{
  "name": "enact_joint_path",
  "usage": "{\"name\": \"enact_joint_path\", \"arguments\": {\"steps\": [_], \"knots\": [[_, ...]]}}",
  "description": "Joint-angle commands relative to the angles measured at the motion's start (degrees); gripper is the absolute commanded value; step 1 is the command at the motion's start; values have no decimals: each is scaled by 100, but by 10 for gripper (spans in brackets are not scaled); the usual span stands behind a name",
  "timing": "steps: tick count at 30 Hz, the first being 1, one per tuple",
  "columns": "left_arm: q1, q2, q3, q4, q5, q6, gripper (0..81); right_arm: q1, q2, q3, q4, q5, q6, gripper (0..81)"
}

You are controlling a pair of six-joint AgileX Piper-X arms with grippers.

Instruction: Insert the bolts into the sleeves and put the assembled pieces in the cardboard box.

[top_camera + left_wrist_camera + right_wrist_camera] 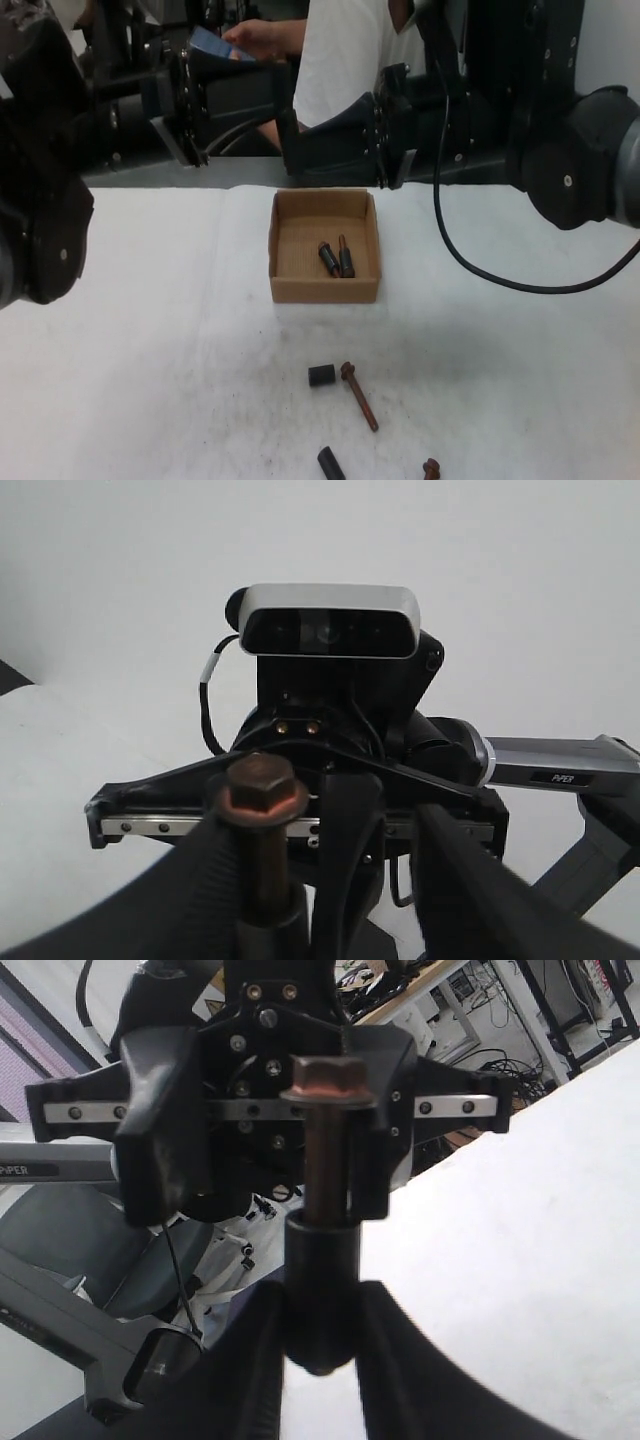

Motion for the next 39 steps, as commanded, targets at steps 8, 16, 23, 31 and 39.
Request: {"name": "enact_joint_path", "arguments": {"steps": [8,16,23,31,39], "knots": [[-51,-26,27,216,340,-73,486,-21,-109,-114,-866,148,5,8],[-51,-26,27,216,340,-163,486,-10,-109,-114,-834,771,-956,8],[-51,-26,27,216,340,-163,486,-10,-109,-114,-802,807,-954,8],[37,-26,27,216,-117,-17,486,-10,-109,-114,-802,840,-994,8],[228,-15,27,461,-309,528,487,-10,-109,-114,-802,771,-904,8]]}}
